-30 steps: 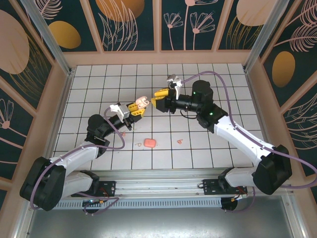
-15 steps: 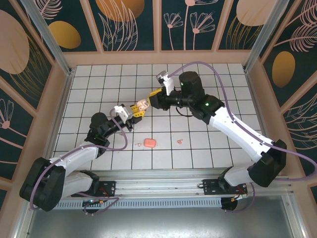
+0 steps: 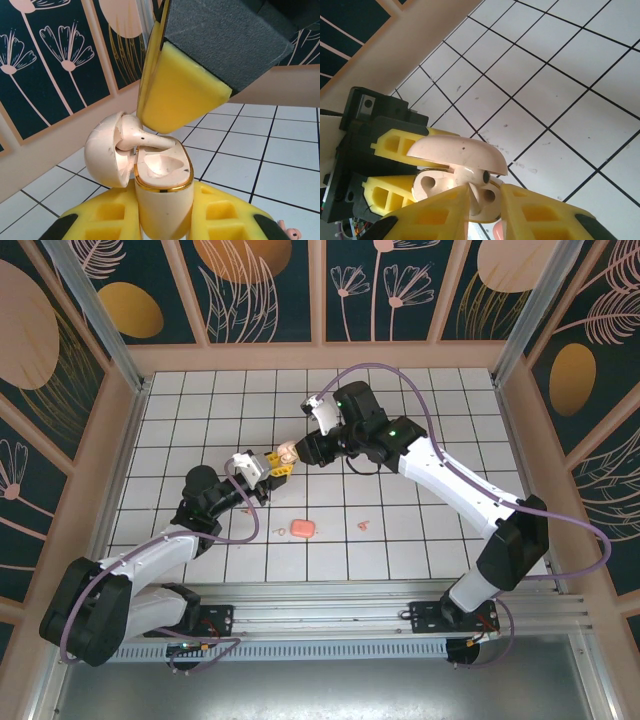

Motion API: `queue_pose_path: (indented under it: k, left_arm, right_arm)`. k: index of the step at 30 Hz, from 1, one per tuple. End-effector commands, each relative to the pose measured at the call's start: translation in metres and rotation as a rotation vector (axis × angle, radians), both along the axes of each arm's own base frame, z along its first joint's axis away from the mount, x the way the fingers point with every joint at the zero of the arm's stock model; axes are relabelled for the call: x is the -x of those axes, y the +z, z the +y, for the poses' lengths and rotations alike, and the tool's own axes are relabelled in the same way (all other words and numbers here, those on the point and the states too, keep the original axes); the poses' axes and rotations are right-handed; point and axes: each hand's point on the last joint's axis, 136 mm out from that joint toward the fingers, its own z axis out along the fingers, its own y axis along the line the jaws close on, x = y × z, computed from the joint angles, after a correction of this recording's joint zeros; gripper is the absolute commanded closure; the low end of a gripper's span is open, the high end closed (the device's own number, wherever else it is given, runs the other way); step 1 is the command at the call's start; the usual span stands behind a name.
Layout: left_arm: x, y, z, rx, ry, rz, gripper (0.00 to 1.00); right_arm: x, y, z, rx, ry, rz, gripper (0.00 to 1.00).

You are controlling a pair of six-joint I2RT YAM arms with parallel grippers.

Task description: Insert the wireless bluetooth earbuds into the charging case

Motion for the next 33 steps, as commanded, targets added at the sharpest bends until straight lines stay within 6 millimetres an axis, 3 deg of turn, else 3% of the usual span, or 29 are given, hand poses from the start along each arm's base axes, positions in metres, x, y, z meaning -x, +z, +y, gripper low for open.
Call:
queue_pose_path:
  k: [1, 13, 26, 33]
  left_arm:
    - [0.000, 0.020, -0.002, 0.017, -0.009, -0.061, 0.96]
    - [0.000, 0.021, -0.003, 0.028, -0.015, -0.055, 0.96]
    - [0.001, 0.023, -0.004, 0.036, -0.021, -0.057, 0.96]
    - [0.000, 0.022, -0.003, 0.030, -0.014, -0.057, 0.96]
  right_arm:
    - [0.005, 0.012, 0.007, -0.027, 0.041, -0.004, 0.76]
    - [0.011, 0.024, 0.009, -0.062, 0.060, -0.038, 0.76]
    - [0.012, 0.018, 0.015, -0.045, 0.086, -0.033, 0.77]
    - [0.011, 0.028, 0.006, -0.038, 0.053, -0.070, 0.75]
